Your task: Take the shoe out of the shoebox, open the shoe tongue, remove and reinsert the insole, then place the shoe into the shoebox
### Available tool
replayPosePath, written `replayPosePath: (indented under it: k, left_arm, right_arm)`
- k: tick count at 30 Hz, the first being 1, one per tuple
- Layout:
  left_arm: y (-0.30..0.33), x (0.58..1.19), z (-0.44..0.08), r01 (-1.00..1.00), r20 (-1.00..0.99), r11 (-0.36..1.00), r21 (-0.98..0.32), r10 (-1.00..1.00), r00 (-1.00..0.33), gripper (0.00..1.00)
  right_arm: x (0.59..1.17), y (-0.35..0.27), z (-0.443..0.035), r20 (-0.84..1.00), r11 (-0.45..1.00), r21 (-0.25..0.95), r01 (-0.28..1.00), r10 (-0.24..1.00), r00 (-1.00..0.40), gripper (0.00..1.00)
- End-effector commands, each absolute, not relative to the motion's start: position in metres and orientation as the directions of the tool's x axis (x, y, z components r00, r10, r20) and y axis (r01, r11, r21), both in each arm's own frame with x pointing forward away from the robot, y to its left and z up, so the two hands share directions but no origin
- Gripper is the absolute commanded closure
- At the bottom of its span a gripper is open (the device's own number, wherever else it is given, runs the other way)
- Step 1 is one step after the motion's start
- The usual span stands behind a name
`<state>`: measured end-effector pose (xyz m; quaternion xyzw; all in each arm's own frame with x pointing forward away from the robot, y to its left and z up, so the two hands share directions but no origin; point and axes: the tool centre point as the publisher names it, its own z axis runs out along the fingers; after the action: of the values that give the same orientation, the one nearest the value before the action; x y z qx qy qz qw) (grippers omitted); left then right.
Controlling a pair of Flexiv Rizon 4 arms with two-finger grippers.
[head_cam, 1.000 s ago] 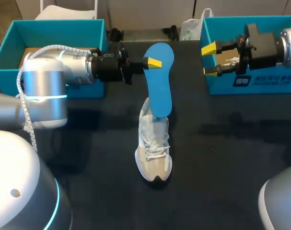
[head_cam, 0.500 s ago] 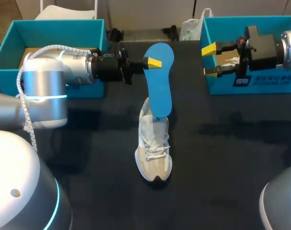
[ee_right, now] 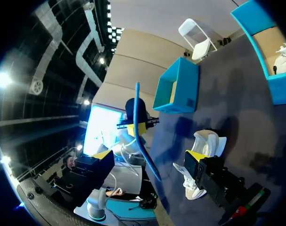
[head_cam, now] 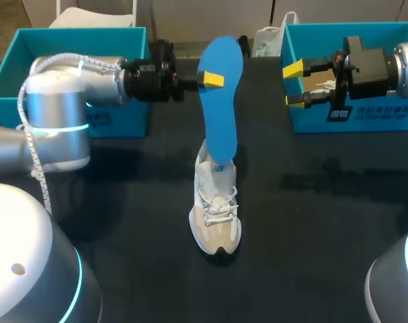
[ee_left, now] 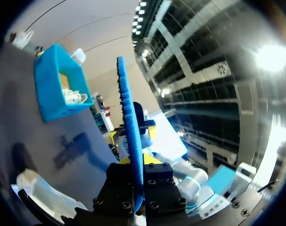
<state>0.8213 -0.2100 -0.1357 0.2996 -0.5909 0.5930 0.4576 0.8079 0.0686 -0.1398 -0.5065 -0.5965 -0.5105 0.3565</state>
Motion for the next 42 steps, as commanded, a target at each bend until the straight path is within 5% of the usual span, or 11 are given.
replayPosePath:
  k: [1,15,22,31,42]
  left_arm:
    - [-0.203,0.827,-0.131,-0.848,0.846,0.112,-0.518,0.216,-0.488,1.00]
    - [-0.199,0.834,-0.121,-0.328,0.324,0.005,-0.945,0.185,-0.928,1.00]
    - [-0.199,0.833,-0.121,-0.005,0.009,0.023,-1.000,0.140,-0.990,1.00]
    - [-0.199,0.841,-0.123,0.496,-0.496,-0.017,-0.868,0.056,-0.866,1.00]
    - [-0.196,0.850,-0.124,0.792,-0.794,-0.060,-0.608,0.051,-0.605,1.00]
  right_arm:
    - [0.809,0.071,-0.140,0.942,-0.034,0.247,0.968,0.242,-0.232,0.00]
    - [0.809,0.071,-0.140,0.942,-0.034,0.247,0.968,0.242,-0.232,0.00]
    - [0.809,0.071,-0.140,0.942,-0.034,0.247,0.968,0.242,-0.232,0.00]
    - [0.809,0.071,-0.140,0.942,-0.034,0.247,0.968,0.242,-0.232,0.00]
    - [0.809,0.071,-0.140,0.942,-0.034,0.247,0.968,0.242,-0.232,0.00]
